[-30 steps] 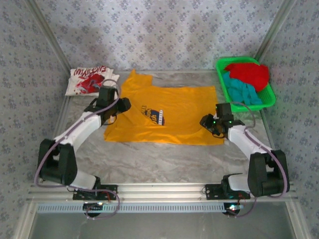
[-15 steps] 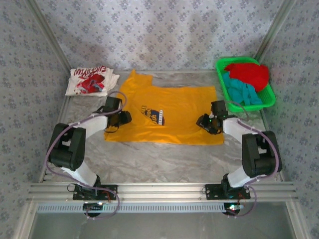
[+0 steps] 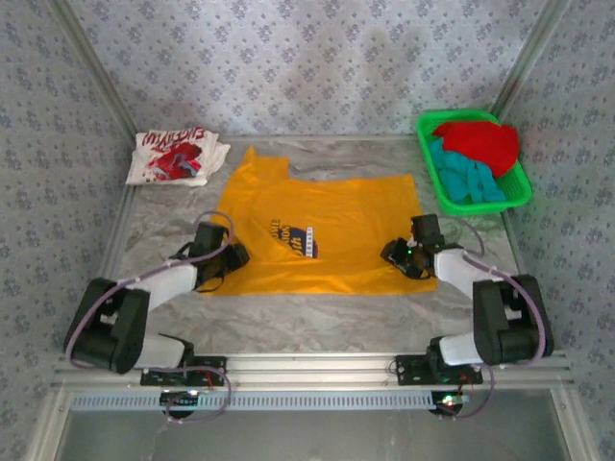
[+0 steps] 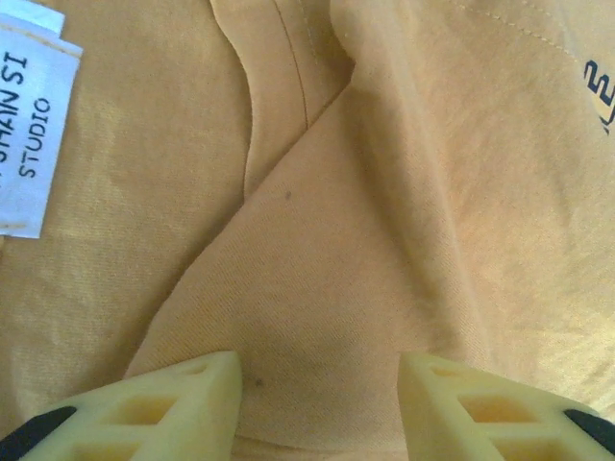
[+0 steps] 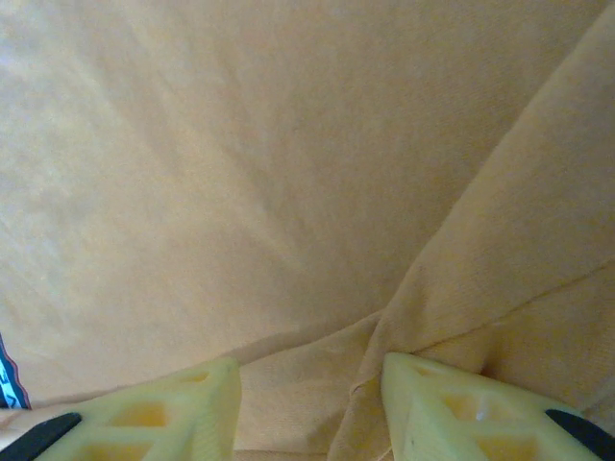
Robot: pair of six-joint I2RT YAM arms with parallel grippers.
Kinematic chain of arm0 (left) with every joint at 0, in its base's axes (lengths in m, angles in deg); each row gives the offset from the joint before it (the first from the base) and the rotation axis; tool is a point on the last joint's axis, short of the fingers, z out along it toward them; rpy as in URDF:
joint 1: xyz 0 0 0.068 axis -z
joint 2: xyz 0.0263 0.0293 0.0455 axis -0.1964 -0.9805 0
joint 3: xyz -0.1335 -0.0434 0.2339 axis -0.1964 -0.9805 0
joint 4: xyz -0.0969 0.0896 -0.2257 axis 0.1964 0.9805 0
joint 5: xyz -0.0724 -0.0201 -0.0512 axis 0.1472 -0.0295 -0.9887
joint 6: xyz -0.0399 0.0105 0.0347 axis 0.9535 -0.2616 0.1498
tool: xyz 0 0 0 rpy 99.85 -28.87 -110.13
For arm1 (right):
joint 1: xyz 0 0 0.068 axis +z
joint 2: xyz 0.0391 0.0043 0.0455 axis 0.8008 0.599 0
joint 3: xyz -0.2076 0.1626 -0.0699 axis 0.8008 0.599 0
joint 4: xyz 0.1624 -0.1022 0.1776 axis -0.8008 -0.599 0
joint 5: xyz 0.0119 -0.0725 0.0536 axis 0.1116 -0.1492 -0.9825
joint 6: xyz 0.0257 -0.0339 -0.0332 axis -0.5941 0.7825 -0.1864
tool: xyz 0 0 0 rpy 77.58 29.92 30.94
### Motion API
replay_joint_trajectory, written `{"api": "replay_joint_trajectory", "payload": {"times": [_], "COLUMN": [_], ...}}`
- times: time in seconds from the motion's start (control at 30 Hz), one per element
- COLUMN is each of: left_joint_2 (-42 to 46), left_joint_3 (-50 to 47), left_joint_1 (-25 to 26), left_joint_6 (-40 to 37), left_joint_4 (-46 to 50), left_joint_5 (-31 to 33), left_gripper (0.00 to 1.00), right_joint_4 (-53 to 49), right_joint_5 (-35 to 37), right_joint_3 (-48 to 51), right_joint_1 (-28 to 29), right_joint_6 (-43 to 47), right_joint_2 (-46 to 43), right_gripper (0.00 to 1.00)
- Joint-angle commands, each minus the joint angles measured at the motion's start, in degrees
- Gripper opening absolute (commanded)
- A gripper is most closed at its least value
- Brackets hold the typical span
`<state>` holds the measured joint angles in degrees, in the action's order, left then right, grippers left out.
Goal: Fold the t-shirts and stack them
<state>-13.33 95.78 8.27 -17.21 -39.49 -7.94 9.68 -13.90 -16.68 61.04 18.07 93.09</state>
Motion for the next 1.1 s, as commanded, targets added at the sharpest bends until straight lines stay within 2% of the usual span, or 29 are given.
{"api": "replay_joint_trajectory", "payload": {"times": [0.0, 0.1, 0.23, 0.37, 0.53, 0.63, 0.73, 0.93, 1.07], "left_joint_2": [4.32, 8.84, 9.31, 2.49, -10.55, -14.81, -18.79, -22.85, -26.80], "left_joint_3": [-2.76, 0.22, 12.42, 24.81, 36.38, 39.39, 42.40, 38.76, 39.57], "left_joint_1": [2.37, 1.99, 1.00, 0.53, 0.67, 0.71, 0.78, 1.23, 1.91], "left_joint_6": [4.20, 0.97, -6.29, -14.07, -25.56, -30.82, -32.08, -32.81, -34.05], "left_joint_4": [10.39, 14.20, 20.15, 22.89, 30.21, 33.25, 36.57, 29.96, 27.29], "left_joint_5": [2.98, 5.17, 6.29, 3.70, -0.57, -0.82, 0.61, -1.93, -2.45], "left_gripper": [0.49, 0.50, 0.50, 0.53, 0.59, 0.60, 0.62, 0.62, 0.62], "right_joint_4": [-6.26, -6.16, -7.60, -8.45, -4.29, -4.39, -4.13, -4.50, -4.11], "right_joint_5": [2.64, 2.89, 2.28, 2.28, -0.27, 0.06, 0.25, -0.40, -1.76], "right_joint_3": [1.78, -0.67, -8.28, -14.55, -13.94, -13.64, -13.36, -14.72, -14.77], "right_joint_1": [-0.98, -0.72, 0.10, 2.39, 2.64, 2.66, 2.67, 2.28, 1.78], "right_joint_6": [-1.47, 0.66, 4.98, 9.47, 8.23, 8.54, 8.87, 10.03, 9.94], "right_joint_2": [-3.51, -4.28, -1.65, 2.39, 5.03, 5.55, 5.83, 7.99, 8.57], "right_gripper": [0.47, 0.47, 0.47, 0.48, 0.48, 0.48, 0.48, 0.48, 0.48]}}
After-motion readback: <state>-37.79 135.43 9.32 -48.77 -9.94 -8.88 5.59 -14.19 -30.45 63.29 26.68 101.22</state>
